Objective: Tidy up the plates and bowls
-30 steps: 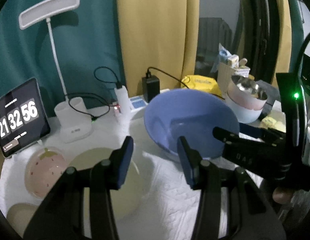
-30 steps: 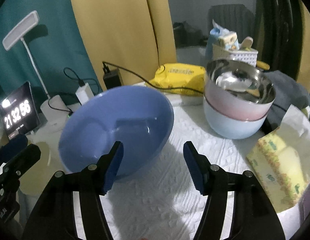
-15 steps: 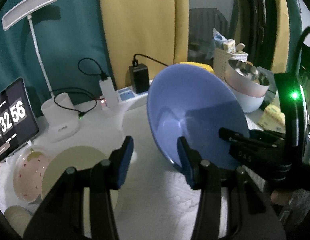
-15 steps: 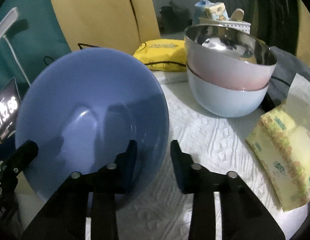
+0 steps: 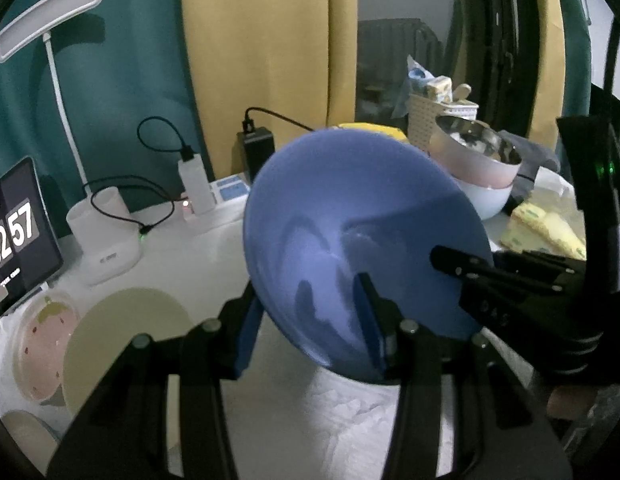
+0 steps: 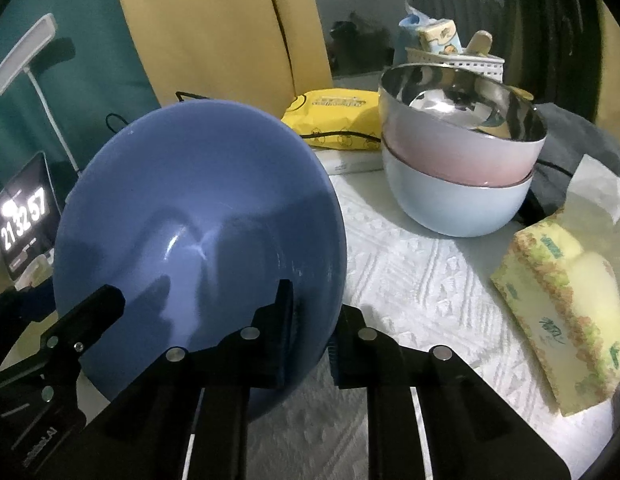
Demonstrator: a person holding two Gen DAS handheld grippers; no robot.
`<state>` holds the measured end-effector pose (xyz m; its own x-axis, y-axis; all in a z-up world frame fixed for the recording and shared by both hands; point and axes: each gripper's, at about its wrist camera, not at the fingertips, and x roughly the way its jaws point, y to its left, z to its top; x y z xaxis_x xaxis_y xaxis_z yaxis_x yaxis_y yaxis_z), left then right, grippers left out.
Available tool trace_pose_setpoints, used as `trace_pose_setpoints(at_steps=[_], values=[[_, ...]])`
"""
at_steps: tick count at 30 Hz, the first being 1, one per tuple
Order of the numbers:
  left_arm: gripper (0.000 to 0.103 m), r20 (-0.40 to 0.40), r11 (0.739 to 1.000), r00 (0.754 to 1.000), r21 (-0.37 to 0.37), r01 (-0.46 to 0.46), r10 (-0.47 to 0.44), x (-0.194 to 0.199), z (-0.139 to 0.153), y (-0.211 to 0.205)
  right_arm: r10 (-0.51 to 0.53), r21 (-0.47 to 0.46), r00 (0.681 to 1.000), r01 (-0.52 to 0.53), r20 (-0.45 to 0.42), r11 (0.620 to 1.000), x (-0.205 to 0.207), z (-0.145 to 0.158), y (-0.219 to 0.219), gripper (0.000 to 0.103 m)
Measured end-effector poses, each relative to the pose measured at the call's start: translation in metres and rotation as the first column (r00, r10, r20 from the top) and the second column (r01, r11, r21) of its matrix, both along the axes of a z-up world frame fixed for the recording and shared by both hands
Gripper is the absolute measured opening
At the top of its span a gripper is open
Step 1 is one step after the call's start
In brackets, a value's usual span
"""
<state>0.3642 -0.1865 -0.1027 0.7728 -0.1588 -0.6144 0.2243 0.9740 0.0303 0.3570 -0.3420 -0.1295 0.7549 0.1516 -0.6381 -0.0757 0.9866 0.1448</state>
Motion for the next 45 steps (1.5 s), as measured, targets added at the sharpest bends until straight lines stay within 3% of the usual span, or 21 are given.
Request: trace_pose_setpoints(at_steps=[23,45], values=[[0.046,0.043,0.999,0.999,-0.037,0.023,-0.021,-0.059,0.028,0.007,-0.031,-0.010,0.997,0.032,0.070,0.999,-0.060,0.036,-0.002,0.017],[0.046,0.057,0.998,0.998,-0.067,0.012,-0.008,-0.113,0.034,0.037,-0.019,-0.032,0.995,0.022,0.093,0.999,-0.118,0.045,0.028,0.017]])
